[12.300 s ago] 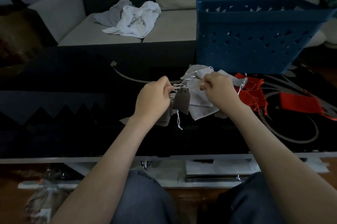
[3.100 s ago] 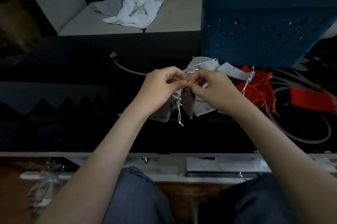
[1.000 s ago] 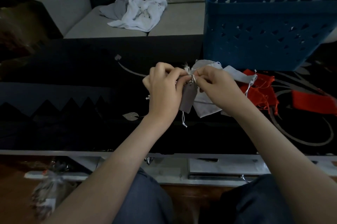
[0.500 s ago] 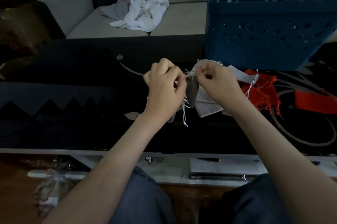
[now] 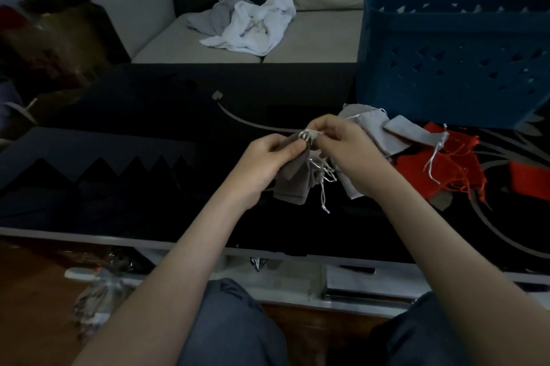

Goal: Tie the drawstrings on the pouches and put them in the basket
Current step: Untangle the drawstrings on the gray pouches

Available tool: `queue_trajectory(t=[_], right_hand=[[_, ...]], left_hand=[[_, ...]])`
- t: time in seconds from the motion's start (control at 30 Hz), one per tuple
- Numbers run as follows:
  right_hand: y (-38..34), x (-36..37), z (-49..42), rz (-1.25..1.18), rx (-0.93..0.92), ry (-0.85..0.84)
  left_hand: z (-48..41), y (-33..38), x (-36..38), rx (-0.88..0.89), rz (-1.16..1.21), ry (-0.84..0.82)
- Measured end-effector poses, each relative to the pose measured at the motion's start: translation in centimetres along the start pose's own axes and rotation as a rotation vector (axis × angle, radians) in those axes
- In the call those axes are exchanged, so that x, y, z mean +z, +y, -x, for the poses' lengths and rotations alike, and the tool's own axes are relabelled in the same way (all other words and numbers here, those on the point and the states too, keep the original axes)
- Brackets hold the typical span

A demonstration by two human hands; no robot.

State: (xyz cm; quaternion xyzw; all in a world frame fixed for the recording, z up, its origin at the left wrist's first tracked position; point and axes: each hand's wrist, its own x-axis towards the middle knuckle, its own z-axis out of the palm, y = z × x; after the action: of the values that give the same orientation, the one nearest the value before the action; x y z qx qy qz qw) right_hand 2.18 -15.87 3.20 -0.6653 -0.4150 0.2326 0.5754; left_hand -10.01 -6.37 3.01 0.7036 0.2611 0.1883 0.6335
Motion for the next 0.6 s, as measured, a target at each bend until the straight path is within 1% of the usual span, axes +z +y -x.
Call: queue_trajectory(t=[0.07,0.13,0.23,0.27,0.3,0.33,0.4,0.43,0.47,0.5,0.53,0.57,0.6], right_hand=[[0.8,0.8,-0.4,0.097,0.051,-0.019],[1.6,1.4,-0.8,0.306,0.072,-0.039],[2.6,1.8,-1.2,0.610,0.030,-0.110],[2.9,1.9,-1.3,0.697,0.020,-0.136],[3.3,1.9,-1.5,0.784,0.019,-0.161],[3.5,2.1,-1.5,0.865,0.021,-0.188],[3.9,2.3,-1.3,0.946,0.020,-0.201],[4.0,2.4,-1.2,0.960,0.017,-0.195],[3.9,2.5,-1.1,0.967,0.006,-0.181],[3.9,2.4,-0.9,0.970,-0.008,-0.164],[3.9,2.4,-0.9,0.970,-0.031,-0.143],[3.8,2.4,-0.8,0.960,-0.065,-0.114],[3.8,2.2,-0.8,0.931,-0.097,-0.079]], left_hand=[[0.0,-0.3,-1.2,-0.001,-0.026,0.117],[-0.2,-1.0,-2.5,-0.035,-0.105,0.236],[-0.6,-2.5,-3.9,-0.101,-0.216,0.353],[-0.6,-2.8,-4.2,-0.098,-0.292,0.370],[-0.7,-3.1,-4.4,-0.091,-0.437,0.378],[-0.6,-3.4,-4.6,-0.068,-0.622,0.404],[-0.7,-4.3,-4.8,0.012,-0.962,0.496],[-0.6,-4.3,-4.8,0.074,-1.038,0.548],[-0.5,-4.3,-4.8,0.171,-1.051,0.575],[-0.5,-4.2,-4.6,0.270,-1.050,0.560],[-0.5,-4.2,-4.6,0.325,-1.051,0.491],[-0.7,-4.4,-4.5,0.320,-1.063,0.360],[-0.9,-4.7,-4.4,0.250,-1.108,0.181]])
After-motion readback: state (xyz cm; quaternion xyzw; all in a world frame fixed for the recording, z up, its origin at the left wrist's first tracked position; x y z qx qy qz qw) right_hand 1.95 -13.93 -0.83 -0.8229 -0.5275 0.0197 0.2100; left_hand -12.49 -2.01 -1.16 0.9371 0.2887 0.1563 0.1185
